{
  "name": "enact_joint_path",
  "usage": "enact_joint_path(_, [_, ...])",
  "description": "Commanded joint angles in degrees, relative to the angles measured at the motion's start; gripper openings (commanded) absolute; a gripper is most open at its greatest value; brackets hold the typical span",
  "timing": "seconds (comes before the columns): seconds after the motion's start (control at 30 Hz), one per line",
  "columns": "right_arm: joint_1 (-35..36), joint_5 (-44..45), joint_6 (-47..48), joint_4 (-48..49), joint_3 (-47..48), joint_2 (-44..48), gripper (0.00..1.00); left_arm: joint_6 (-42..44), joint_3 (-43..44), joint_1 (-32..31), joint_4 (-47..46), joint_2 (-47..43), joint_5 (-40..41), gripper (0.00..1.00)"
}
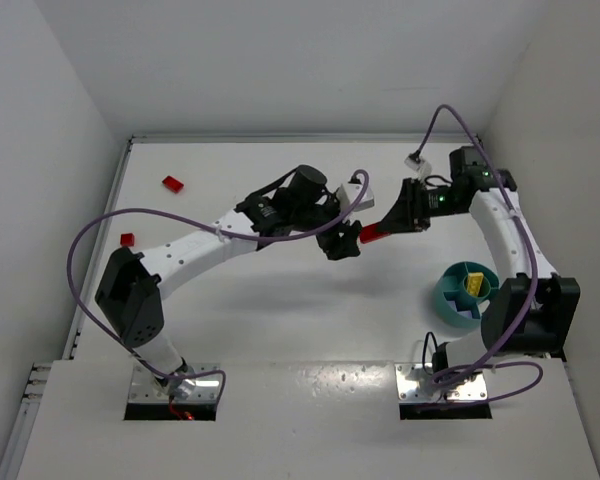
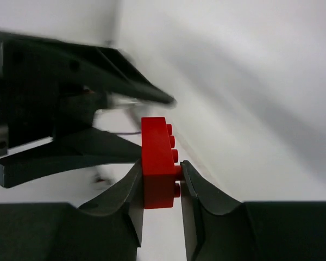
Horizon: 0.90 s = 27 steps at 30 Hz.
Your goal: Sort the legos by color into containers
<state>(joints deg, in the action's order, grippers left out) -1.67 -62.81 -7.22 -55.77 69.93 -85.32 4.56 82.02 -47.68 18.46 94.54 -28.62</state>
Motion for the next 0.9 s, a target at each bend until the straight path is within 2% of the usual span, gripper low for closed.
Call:
enact_joint_path(0.0, [-1.6,19.0,11.5,-7.1,11.6,0.8,0.00,-2.5,-2.1,2.8,1.8,-4.0,8.2,0.68])
enact_joint_path(0.03, [-2.4,23.0,15.0,-8.2,13.2,0.8,0.00,-3.1,-3.5,6.6,2.3,-4.7,8.2,0.84])
enact_joint_path(0.1, [-3.1,33.3,18.0,-11.7,16.6,0.8,0.00,-4.3,-4.1,10.8,4.3,-6.0,7.0,0.97])
enact_joint_path(0.13, [-4.6,36.1,19.3,-12.6,17.2,0.8,0.00,-4.3,-4.1,14.9,5.2,-6.0,5.3,1.00])
enact_joint_path(0.27, [-6.1,52.6,28.2,-14.5,16.0,3.2,0.00,-5.5,-4.6,23.4,9.8,-6.6,3.2,1.00])
enact_joint_path(0.37, [-6.7,60.8,31.6,-15.6,13.7,5.5,0.00,-5.5,-4.6,28.1,11.6,-7.2,1.6,1.00])
enact_joint_path(0.67, [-7.2,68.3,34.2,-18.8,10.2,5.7,0.00,-6.9,-5.1,33.4,10.5,-7.6,-4.9,1.00])
enact_joint_path(0.87, [-5.9,68.3,37.8,-16.8,5.0,5.2,0.00,-7.5,-5.6,35.7,10.5,-6.6,-7.8,1.00])
